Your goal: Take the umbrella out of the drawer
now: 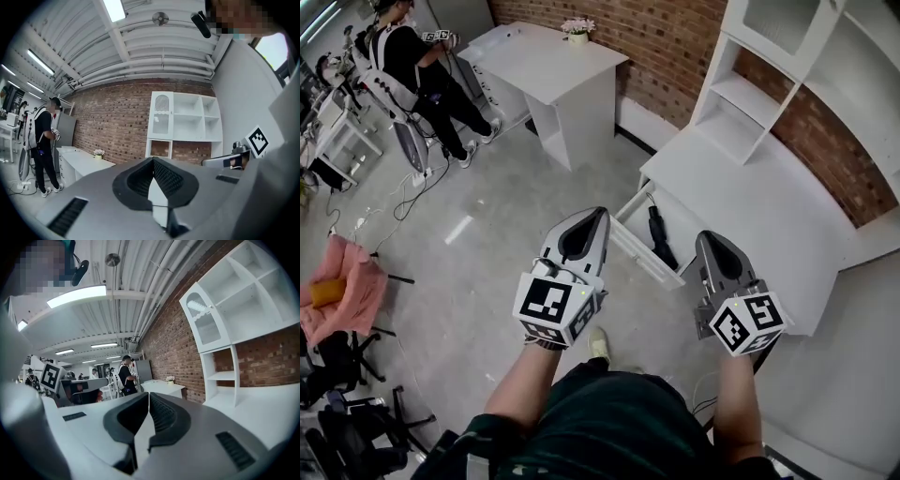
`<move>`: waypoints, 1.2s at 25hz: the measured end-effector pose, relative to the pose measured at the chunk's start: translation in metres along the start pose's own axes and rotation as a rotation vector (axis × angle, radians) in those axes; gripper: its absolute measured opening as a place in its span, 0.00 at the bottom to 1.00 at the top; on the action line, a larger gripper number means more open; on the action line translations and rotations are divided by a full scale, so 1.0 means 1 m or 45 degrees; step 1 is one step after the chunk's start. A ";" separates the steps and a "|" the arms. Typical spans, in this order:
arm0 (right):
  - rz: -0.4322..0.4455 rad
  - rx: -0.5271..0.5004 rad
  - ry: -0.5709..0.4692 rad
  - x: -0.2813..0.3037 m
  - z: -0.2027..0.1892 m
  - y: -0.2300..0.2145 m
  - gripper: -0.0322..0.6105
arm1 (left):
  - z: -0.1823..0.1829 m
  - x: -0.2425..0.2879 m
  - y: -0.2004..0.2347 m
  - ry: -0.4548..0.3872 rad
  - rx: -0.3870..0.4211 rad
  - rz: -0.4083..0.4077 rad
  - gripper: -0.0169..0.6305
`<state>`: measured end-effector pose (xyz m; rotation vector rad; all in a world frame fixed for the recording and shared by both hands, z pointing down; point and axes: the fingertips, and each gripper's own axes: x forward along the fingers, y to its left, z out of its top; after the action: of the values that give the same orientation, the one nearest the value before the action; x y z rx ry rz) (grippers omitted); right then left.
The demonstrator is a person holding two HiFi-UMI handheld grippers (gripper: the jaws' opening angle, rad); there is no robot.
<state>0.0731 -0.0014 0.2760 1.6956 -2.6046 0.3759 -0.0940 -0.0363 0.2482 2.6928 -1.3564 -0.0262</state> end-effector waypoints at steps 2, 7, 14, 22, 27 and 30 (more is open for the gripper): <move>-0.034 -0.002 0.037 0.010 -0.006 -0.007 0.06 | -0.009 0.014 0.005 0.014 -0.012 -0.036 0.04; -0.052 -0.002 0.100 0.049 -0.025 -0.005 0.06 | -0.019 0.033 0.036 0.033 -0.017 -0.069 0.04; -0.061 0.011 0.182 0.090 -0.048 -0.045 0.06 | -0.038 0.079 0.054 0.046 -0.045 -0.067 0.04; 0.003 0.044 0.344 0.143 -0.114 -0.110 0.06 | -0.086 0.147 0.059 0.105 -0.053 -0.016 0.04; 0.043 0.041 0.435 0.167 -0.150 -0.141 0.06 | -0.116 0.185 0.060 0.161 -0.054 0.013 0.04; 0.059 0.059 0.482 0.180 -0.179 -0.155 0.06 | -0.142 0.205 0.062 0.202 -0.064 0.020 0.04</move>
<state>0.1170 -0.1861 0.5045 1.4103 -2.3759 0.6878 -0.0113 -0.2224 0.4047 2.5809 -1.3121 0.1495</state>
